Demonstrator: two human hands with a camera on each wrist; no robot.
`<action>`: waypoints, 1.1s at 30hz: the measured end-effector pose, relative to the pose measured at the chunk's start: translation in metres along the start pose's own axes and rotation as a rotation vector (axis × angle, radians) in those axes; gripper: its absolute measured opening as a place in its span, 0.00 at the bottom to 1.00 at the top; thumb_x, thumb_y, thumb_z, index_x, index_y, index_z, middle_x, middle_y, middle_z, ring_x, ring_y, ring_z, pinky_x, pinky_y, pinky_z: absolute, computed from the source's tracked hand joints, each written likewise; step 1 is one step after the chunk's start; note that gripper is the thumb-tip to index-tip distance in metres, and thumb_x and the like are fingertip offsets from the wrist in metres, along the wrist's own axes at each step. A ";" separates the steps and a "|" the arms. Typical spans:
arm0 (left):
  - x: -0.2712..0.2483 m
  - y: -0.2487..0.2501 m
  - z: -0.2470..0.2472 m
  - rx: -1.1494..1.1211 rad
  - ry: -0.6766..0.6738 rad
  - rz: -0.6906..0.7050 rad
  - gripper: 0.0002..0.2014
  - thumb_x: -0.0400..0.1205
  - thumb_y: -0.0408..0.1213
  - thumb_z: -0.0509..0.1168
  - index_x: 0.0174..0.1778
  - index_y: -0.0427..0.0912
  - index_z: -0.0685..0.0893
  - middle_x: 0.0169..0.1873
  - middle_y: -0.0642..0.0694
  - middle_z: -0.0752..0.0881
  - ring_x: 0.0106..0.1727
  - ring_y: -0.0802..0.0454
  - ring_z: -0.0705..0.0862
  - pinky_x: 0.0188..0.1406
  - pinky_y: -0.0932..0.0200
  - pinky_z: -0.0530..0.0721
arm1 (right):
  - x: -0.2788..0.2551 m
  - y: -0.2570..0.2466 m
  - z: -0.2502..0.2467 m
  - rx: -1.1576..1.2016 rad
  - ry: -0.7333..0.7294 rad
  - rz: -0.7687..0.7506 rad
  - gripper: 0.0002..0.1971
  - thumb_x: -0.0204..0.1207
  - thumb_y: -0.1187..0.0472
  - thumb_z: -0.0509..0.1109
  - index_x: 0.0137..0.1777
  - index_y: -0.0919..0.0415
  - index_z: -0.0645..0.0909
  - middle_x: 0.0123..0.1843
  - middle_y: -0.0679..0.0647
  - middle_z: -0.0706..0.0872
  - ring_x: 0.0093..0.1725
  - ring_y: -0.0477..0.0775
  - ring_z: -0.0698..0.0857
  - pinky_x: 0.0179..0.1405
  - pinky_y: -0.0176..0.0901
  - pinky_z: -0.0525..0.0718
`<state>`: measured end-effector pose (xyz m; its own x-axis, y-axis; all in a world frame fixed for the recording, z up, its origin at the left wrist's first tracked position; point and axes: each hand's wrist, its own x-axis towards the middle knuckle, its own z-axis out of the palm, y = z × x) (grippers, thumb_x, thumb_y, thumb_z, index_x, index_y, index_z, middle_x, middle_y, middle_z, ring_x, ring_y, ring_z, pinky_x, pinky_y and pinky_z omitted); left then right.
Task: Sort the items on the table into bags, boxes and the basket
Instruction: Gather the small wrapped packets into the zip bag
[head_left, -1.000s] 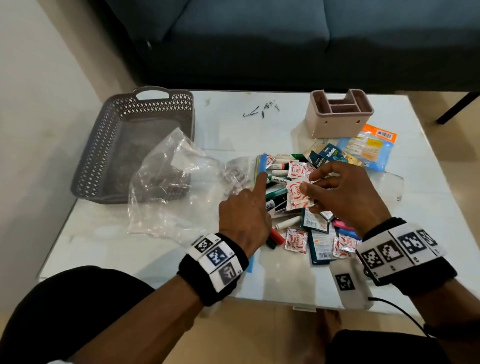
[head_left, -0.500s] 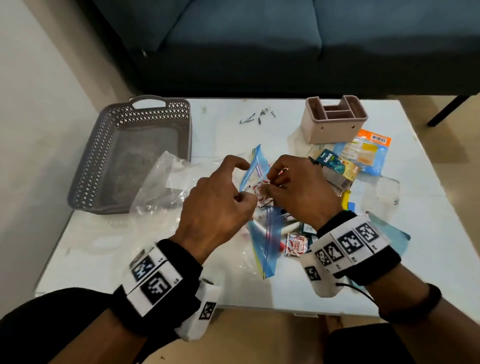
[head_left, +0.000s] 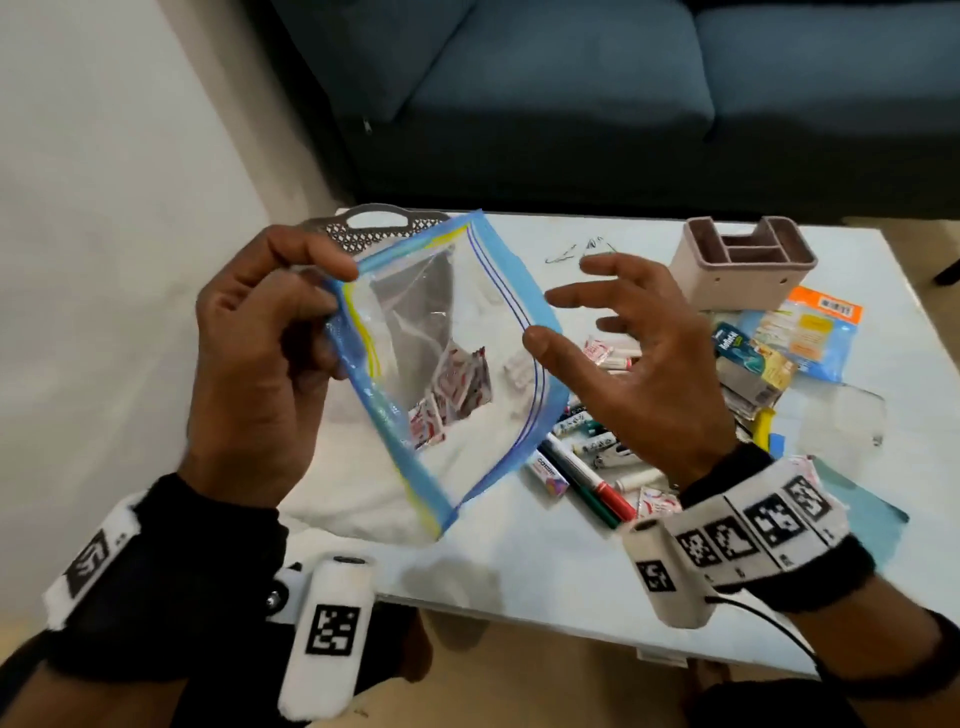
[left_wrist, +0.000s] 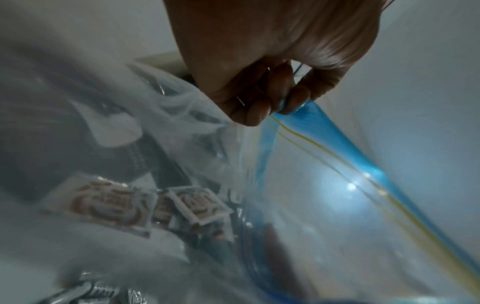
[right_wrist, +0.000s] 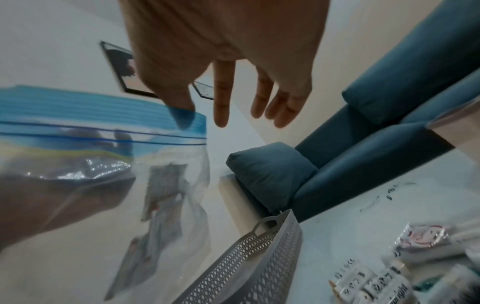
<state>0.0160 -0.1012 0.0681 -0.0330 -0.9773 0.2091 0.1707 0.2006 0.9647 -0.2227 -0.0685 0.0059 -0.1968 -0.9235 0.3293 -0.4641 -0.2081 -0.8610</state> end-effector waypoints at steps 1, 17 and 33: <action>0.000 -0.001 -0.004 -0.032 0.015 -0.021 0.21 0.74 0.24 0.52 0.27 0.50 0.84 0.32 0.56 0.83 0.24 0.58 0.70 0.24 0.69 0.70 | -0.002 -0.006 -0.001 0.095 -0.066 0.062 0.19 0.73 0.49 0.83 0.62 0.51 0.88 0.64 0.47 0.88 0.62 0.48 0.88 0.56 0.44 0.91; -0.037 -0.050 0.009 0.967 -0.527 0.120 0.19 0.84 0.57 0.65 0.38 0.48 0.90 0.30 0.56 0.90 0.29 0.61 0.86 0.36 0.57 0.85 | 0.006 0.035 0.022 0.019 -0.336 0.421 0.08 0.75 0.66 0.80 0.52 0.58 0.88 0.39 0.54 0.95 0.40 0.57 0.95 0.47 0.57 0.94; -0.053 -0.122 0.119 1.262 -0.722 0.141 0.17 0.84 0.60 0.64 0.64 0.59 0.83 0.45 0.51 0.91 0.54 0.45 0.86 0.44 0.53 0.77 | -0.045 0.087 -0.079 -0.928 -0.649 0.486 0.21 0.63 0.42 0.86 0.42 0.49 0.77 0.47 0.48 0.85 0.49 0.55 0.84 0.44 0.47 0.82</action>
<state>-0.1199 -0.0662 -0.0412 -0.6308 -0.7756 -0.0218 -0.7323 0.5858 0.3471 -0.3222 -0.0193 -0.0536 -0.1776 -0.8855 -0.4294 -0.9523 0.2647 -0.1519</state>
